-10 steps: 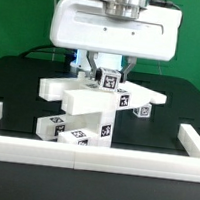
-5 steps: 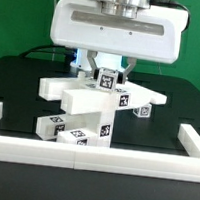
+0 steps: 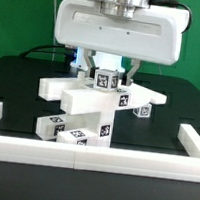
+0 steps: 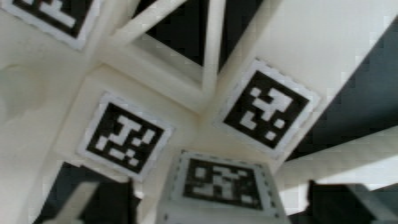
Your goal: Assemble chair
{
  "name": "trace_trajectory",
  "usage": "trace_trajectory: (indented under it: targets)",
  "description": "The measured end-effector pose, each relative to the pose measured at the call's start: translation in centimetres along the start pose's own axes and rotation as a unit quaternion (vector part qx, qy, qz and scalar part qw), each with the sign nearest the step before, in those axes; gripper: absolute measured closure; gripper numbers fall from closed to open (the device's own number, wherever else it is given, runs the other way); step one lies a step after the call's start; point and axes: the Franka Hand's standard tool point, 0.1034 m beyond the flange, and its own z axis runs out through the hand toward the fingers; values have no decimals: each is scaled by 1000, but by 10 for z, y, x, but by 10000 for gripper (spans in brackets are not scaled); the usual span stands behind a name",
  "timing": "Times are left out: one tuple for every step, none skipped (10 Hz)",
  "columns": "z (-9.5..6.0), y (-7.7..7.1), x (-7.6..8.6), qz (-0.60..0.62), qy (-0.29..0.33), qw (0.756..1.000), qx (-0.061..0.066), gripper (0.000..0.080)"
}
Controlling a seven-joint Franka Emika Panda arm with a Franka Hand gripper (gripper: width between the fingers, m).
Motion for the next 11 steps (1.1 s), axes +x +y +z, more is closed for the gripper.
trace_trajectory:
  targets:
    - [0, 0, 0, -3, 0, 1000, 0, 183]
    - [0, 0, 0, -21, 0, 1000, 0, 183]
    - [0, 0, 0, -47, 1, 999, -2, 156]
    - [0, 0, 0, -85, 1, 996, -2, 151]
    - [-1, 0, 1, -138, 3, 990, -2, 151]
    - [-1, -2, 2, -172, 7, 985, -1, 150]
    - [-1, -2, 2, -222, 8, 975, -1, 150]
    - [-1, -2, 2, -258, 8, 966, -2, 150]
    - [-2, -2, 3, -310, 8, 951, -2, 150]
    - [-2, -1, 3, -342, 8, 940, -2, 150]
    - [-2, 0, 3, -381, 8, 924, -3, 150]
